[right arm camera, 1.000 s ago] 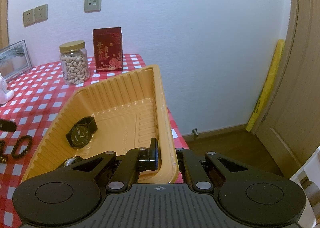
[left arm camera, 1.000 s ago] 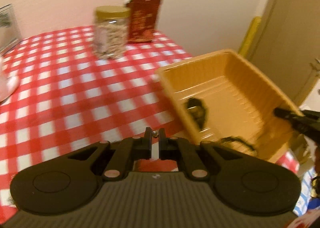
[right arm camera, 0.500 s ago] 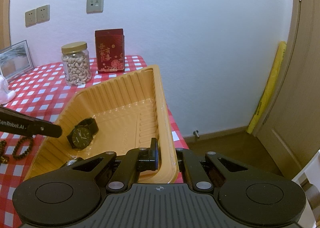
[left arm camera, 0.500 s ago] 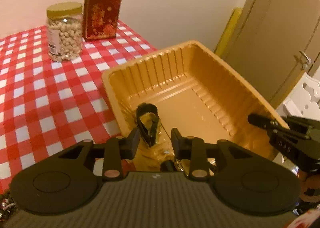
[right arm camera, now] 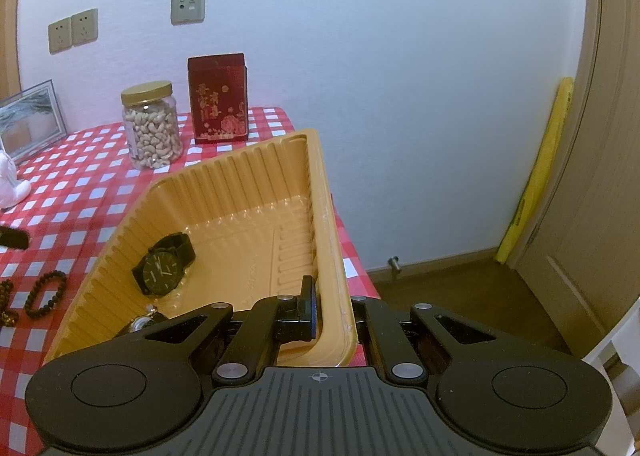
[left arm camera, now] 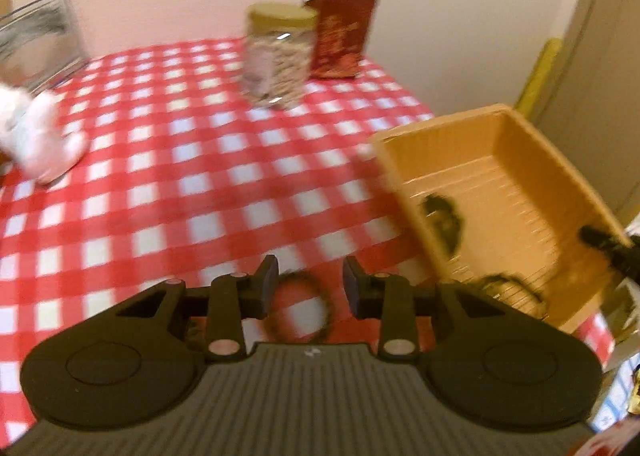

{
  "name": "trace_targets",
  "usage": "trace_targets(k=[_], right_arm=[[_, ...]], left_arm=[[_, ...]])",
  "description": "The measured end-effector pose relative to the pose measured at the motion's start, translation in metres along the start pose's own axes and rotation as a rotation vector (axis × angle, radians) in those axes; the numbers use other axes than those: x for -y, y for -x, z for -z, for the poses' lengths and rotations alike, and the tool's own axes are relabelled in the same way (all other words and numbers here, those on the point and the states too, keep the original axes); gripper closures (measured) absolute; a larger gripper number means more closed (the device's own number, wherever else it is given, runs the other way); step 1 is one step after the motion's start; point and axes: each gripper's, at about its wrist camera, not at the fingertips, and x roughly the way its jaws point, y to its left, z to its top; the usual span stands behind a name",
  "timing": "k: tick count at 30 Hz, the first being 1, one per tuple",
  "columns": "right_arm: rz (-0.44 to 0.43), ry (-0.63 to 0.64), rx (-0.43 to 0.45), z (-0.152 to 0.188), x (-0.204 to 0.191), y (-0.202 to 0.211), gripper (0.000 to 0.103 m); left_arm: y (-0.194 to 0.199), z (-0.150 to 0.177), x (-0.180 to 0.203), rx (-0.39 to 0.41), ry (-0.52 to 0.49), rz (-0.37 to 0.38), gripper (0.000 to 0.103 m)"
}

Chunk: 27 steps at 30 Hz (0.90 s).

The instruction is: Organize jewelry

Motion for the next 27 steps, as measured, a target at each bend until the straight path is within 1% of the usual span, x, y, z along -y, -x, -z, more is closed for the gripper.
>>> trace_targets(k=[5,10,20,21,22,24,27], right_arm=[[0.001,-0.002,-0.001,0.0,0.0,0.0,0.099],[0.002,0.001,-0.001,0.0,0.0,-0.001,0.098],[0.002,0.0,-0.001,0.0,0.0,0.0,0.098],[0.002,0.0,-0.001,0.0,0.0,0.0,0.098],[0.002,0.0,-0.002,0.0,0.0,0.0,0.098],[0.002,0.002,-0.001,0.0,0.0,0.0,0.098],[0.002,-0.001,-0.002,0.0,0.0,0.0,0.098]], left_arm=[[-0.001,0.017,-0.019,-0.037,0.027,-0.048,0.072],[-0.008,0.029,-0.018,-0.066,0.022,-0.051,0.072],[-0.036,0.026,-0.008,-0.086,-0.012,-0.07,0.073],[-0.04,0.025,-0.007,-0.091,-0.019,-0.078,0.073],[-0.043,0.025,-0.006,-0.094,-0.026,-0.083,0.077],[-0.048,0.025,-0.006,-0.101,-0.031,-0.096,0.081],[-0.05,0.026,-0.003,-0.083,-0.057,-0.115,0.087]])
